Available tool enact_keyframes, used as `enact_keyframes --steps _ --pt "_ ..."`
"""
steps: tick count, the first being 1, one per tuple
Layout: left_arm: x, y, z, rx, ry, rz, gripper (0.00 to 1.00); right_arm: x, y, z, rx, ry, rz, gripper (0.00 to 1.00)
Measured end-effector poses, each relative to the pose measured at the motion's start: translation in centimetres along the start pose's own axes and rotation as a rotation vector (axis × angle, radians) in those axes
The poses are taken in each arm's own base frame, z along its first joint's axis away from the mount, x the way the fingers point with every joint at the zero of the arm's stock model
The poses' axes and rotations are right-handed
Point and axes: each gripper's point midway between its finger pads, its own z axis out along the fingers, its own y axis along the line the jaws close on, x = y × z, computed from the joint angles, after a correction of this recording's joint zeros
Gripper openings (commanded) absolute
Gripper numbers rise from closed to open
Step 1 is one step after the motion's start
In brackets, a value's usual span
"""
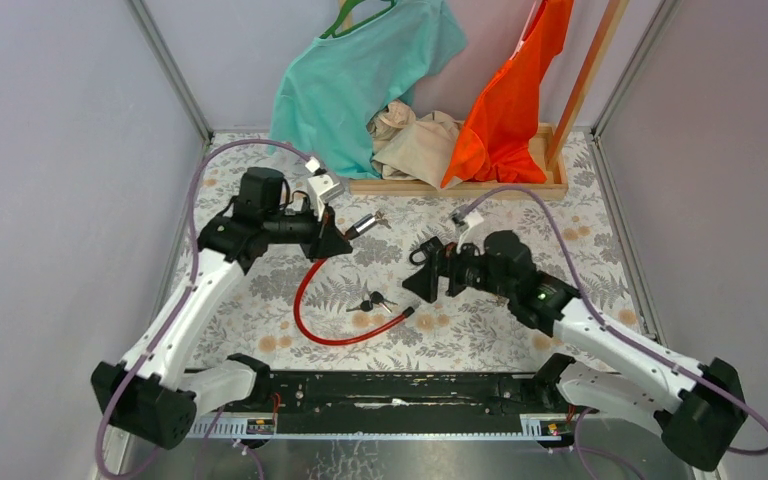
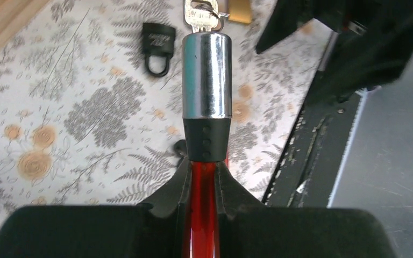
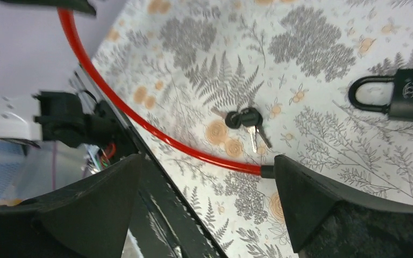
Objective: Unlock with the key
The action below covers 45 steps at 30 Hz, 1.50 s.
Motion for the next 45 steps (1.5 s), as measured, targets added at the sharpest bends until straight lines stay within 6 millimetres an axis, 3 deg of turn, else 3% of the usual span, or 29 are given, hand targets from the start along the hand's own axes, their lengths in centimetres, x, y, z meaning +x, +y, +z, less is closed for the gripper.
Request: enact_keyframes --steps 7,13,16,20,28,34,39,41,45 --pt "3.4 5.2 2.8 -0.066 0.139 -0.033 0.00 6.2 -0.5 5.3 0.044 0.171 -0.208 0.92" --pt "4.8 8.2 4.2 -0.095 0.205 -0.036 0.00 10.1 -4.7 9.7 0.160 0.311 -0.293 0.84" --pt "4.8 9.4 4.6 -0.115 0.212 -0.026 0.00 10.7 -5.8 11.3 0.198 0.347 -0.317 0.82" --pt "5.2 11.0 4.9 -0.149 0.227 -0.019 0.00 11.1 -5.9 12.6 0.193 0.366 -0.356 0.80" --pt "7.8 15.8 4.7 -0.321 0.288 -0.060 0.00 13.3 -6.9 14.6 0.197 0.448 -0.397 0.66" --pt "10.4 18.1 3.8 -0.460 0.306 -0.112 0.00 13.6 -7.0 14.8 0.198 0.460 -0.401 0.36" --pt "12.7 18.1 3.2 -0.519 0.330 -0.167 0.27 13.7 -7.0 14.8 0.200 0.464 -0.399 0.06" --pt "12.9 18.3 3.0 -0.539 0.329 -0.184 0.41 13.6 -6.9 14.9 0.195 0.459 -0.399 0.00" --pt "12.7 18.6 3.0 -0.560 0.317 -0.194 0.66 13.0 -6.3 15.2 0.178 0.429 -0.394 0.00"
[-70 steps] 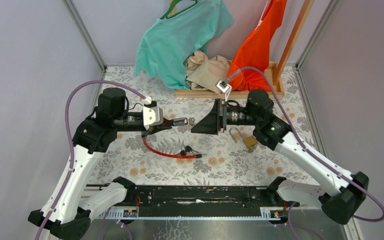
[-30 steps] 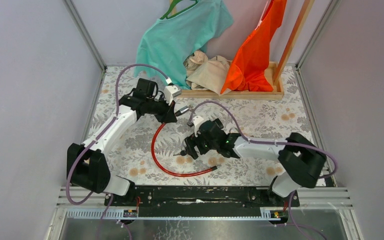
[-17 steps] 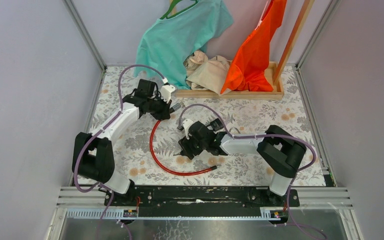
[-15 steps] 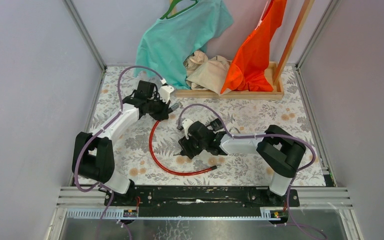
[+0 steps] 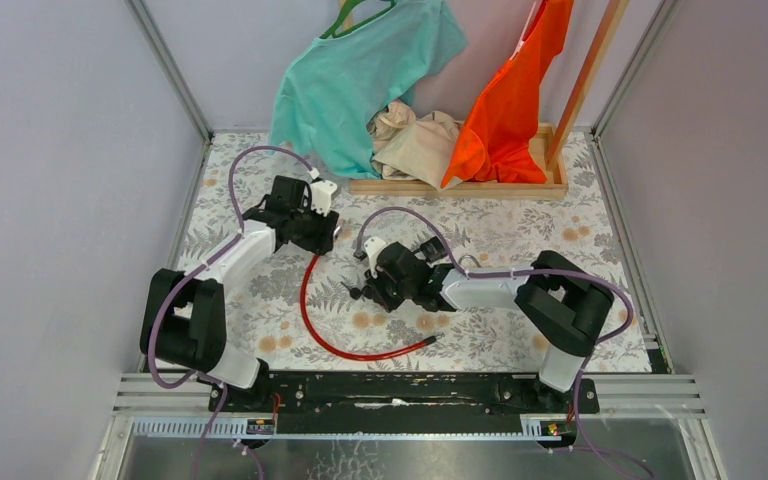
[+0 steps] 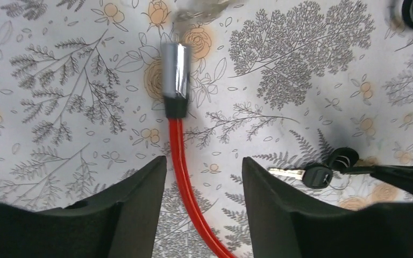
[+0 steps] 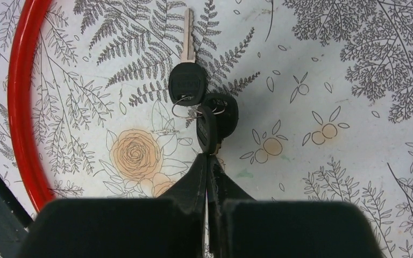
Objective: Unlock with the key
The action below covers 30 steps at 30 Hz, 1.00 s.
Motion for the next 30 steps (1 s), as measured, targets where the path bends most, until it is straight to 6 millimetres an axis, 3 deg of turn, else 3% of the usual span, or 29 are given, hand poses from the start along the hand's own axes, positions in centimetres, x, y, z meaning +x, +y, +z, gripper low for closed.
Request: enact_keyframes --steps 2,4,12,19,23,30 --pt "0.0 -0.1 0.0 0.007 -0.001 -0.002 0.77 0.1 0.0 -0.2 -0.001 -0.004 0.001 0.00" --pt "-0.1 -0.6 -0.2 0.034 -0.007 0.013 0.80 0.3 0.0 -0.6 -0.001 -0.006 0.001 0.00" --pt "-0.9 -6.2 -3.6 0.373 -0.046 0.201 0.76 -1.8 0.9 -3.7 -0.036 -0.093 -0.001 0.00" --pt "0.7 -11.4 -7.1 0.738 -0.054 0.343 0.73 -4.4 2.2 -7.1 -0.091 -0.183 -0.008 0.00" --pt "1.7 -13.4 -8.6 0.899 -0.074 0.381 0.71 -5.7 3.0 -9.6 -0.123 -0.229 -0.006 0.00" --pt "2.5 -15.7 -10.2 0.999 -0.109 0.449 0.67 -8.1 4.5 -14.0 -0.181 -0.293 0.004 0.00"
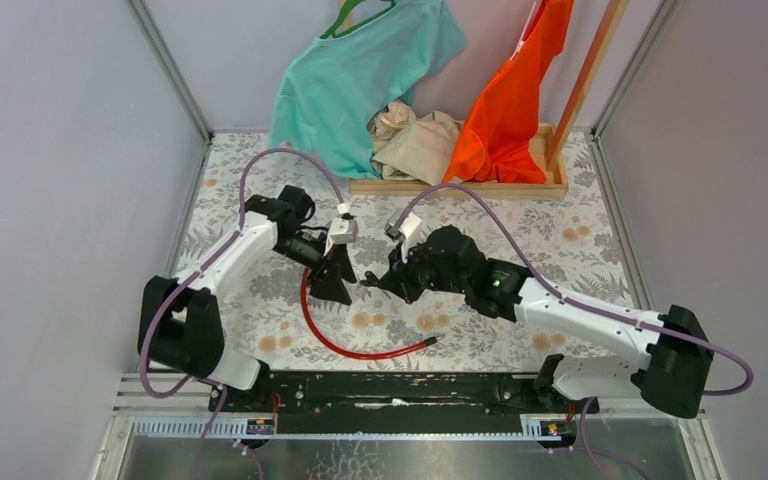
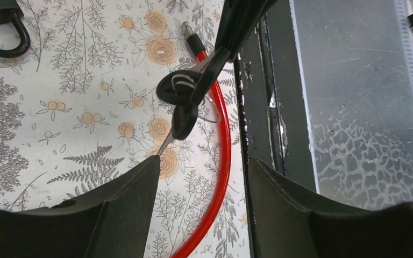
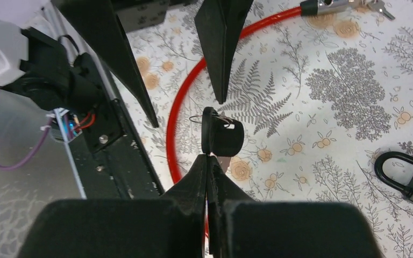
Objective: Unlock with the key
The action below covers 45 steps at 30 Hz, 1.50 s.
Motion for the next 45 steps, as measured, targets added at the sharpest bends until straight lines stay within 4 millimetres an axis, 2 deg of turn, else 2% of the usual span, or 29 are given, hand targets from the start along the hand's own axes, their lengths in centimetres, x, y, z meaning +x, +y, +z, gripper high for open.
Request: enact_keyframes --steps 5,9,10,14,15,21,27,30,34,35,37,40,41,42,43,45 --pt "-0.6 -1.1 0.2 -0.039 -0.009 0.091 0.67 -1.9 1.4 -1.4 -0.042 -0.029 0.016 0.00" --pt "-1.9 -1.8 0.3 -0.060 -0.025 0.166 0.65 -2.7 2.1 -2.0 -0.065 -0.038 0.031 0.00" --pt "-2.1 -2.0 0.5 -0.055 -0.025 0.177 0.63 -2.7 2.2 -2.2 -0.069 -0.038 0.035 0.00" --pt "-2.2 -2.5 1.5 -0.037 -0.019 0.180 0.41 -2.6 2.4 -2.4 -0.072 -0.030 0.052 0.00" --pt "-2.1 -2.5 1.6 -0.039 -0.014 0.177 0.38 -2.6 2.4 -2.4 -0.072 -0.029 0.056 0.00" --pt "-1.9 -1.9 1.2 -0.099 0.017 0.195 0.32 -3.3 2.8 -3.2 -0.079 -0.055 0.067 0.00" --pt "-2.0 -2.0 1.0 -0.117 0.017 0.202 0.13 -3.8 3.0 -3.8 -0.085 -0.074 0.075 0.00" --pt "-2.1 -2.0 0.8 -0.127 0.021 0.203 0.00 -3.9 3.1 -3.9 -0.085 -0.076 0.079 0.00" --pt "-2.1 -2.0 0.4 -0.160 0.036 0.220 0.00 -4.0 3.1 -4.0 -0.087 -0.081 0.083 0.00" --pt "-2.2 -1.9 0.3 -0.169 0.040 0.226 0.02 -4.0 3.2 -4.1 -0.087 -0.082 0.085 0.00" --pt "-2.4 -1.9 0.0 -0.188 0.046 0.237 0.20 -4.1 3.2 -4.1 -0.089 -0.085 0.090 0.00" --pt "-2.6 -2.2 -0.3 -0.199 0.046 0.247 0.31 -4.2 3.3 -4.2 -0.091 -0.088 0.098 0.00" --pt "-2.6 -2.4 -0.3 -0.198 0.045 0.247 0.43 -4.2 3.4 -4.3 -0.094 -0.087 0.100 0.00" --pt "-2.6 -2.5 -0.3 -0.198 0.043 0.245 0.68 -4.2 3.4 -4.3 -0.097 -0.087 0.102 0.00" --pt "-2.7 -2.7 -0.4 -0.197 0.041 0.246 0.76 -4.2 3.6 -4.3 -0.105 -0.084 0.107 0.00" --pt "-2.9 -3.2 -0.5 -0.197 0.032 0.242 0.81 -4.1 3.8 -4.3 -0.115 -0.081 0.115 0.00"
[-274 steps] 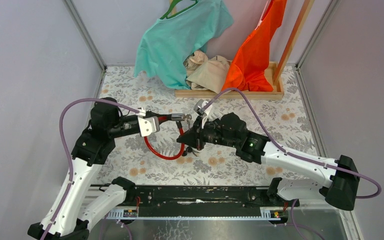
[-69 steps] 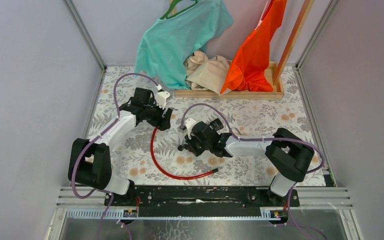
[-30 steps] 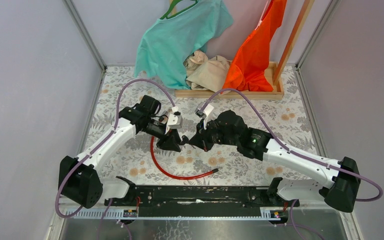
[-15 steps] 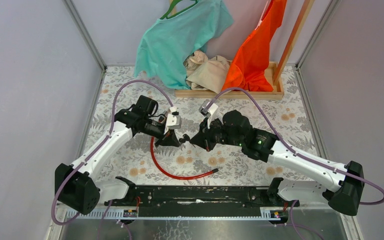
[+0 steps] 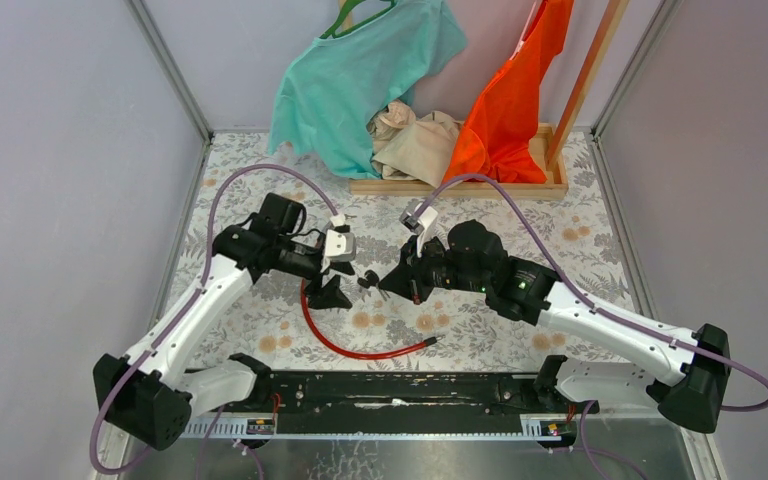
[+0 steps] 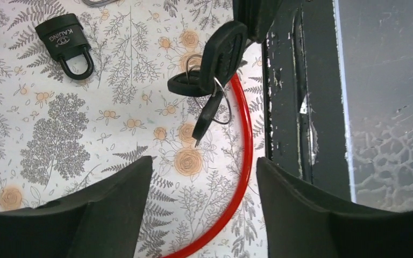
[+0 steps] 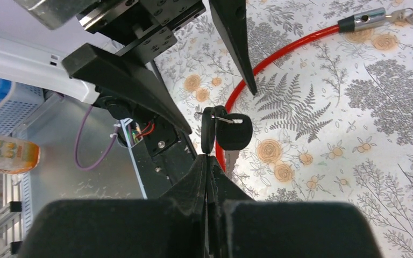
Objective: Unlock with the key
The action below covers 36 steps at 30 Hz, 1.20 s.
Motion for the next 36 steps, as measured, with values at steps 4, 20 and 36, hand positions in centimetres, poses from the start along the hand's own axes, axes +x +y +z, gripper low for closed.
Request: enact_keyframes --steps 4,20,36 --pt "-1.3 -0.9 -1.1 -0.038 -0.033 0.030 0.82 -0.6 0.9 -0.2 -0.031 -0.007 0.021 0.00" --pt "-3.7 -2.4 -2.1 -0.133 -0.185 0.012 0.65 -4.5 4.2 -1.5 -0.144 -0.107 0.080 0.00" --pt "-5.5 -2.7 -1.6 -0.112 -0.252 -0.013 0.56 -5.7 5.3 -2.2 -0.185 -0.150 0.105 0.00"
